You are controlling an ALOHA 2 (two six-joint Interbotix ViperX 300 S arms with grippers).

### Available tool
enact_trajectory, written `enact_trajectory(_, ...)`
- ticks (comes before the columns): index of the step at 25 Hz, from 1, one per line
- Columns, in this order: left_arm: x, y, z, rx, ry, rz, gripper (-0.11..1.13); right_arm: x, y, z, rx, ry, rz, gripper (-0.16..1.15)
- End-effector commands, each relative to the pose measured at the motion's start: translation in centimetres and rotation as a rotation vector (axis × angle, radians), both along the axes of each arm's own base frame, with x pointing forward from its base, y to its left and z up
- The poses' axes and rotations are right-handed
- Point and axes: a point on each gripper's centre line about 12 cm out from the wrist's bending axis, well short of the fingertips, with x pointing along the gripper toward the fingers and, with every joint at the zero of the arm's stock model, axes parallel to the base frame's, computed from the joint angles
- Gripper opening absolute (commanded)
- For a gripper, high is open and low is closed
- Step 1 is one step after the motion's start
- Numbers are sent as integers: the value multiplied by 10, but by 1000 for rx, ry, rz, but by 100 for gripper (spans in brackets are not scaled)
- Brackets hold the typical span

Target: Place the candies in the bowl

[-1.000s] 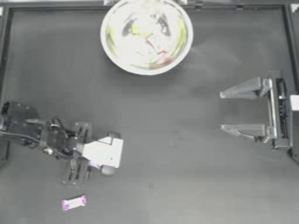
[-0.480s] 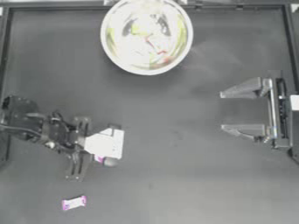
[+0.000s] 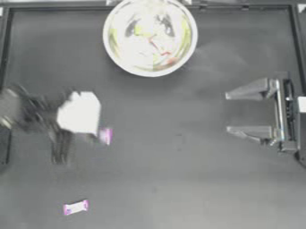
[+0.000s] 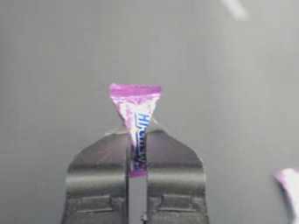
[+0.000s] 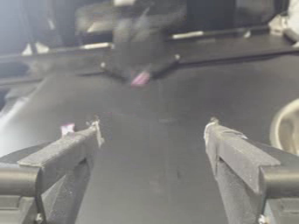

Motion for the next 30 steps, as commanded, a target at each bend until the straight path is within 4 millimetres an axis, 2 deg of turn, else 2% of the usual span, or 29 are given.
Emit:
enact_trajectory(1,-9,29,32,94,-131,59,24,2,0,5,1,-18,-2,100)
enact_trajectory(7,-5,85,51,237,-202,153,24,3,-1,6,0,-22,-2,100)
enact_trajectory(13,23,140,54,306,-165,206,24,3,-1,7,0,-23,-4,100)
enact_trajectory(18,52,190,35,316,-103,251,24,3,-1,7,0,-22,-4,100)
enact_trajectory(22,70,218,15,319,-60,259,24,3,-1,6,0,-20,-2,100)
enact_trajectory(26,80,240,1,314,-38,281,23,3,0,5,1,-17,-2,100)
enact_trajectory(30,85,251,-11,310,-18,286,25,3,0,5,1,-17,-2,100)
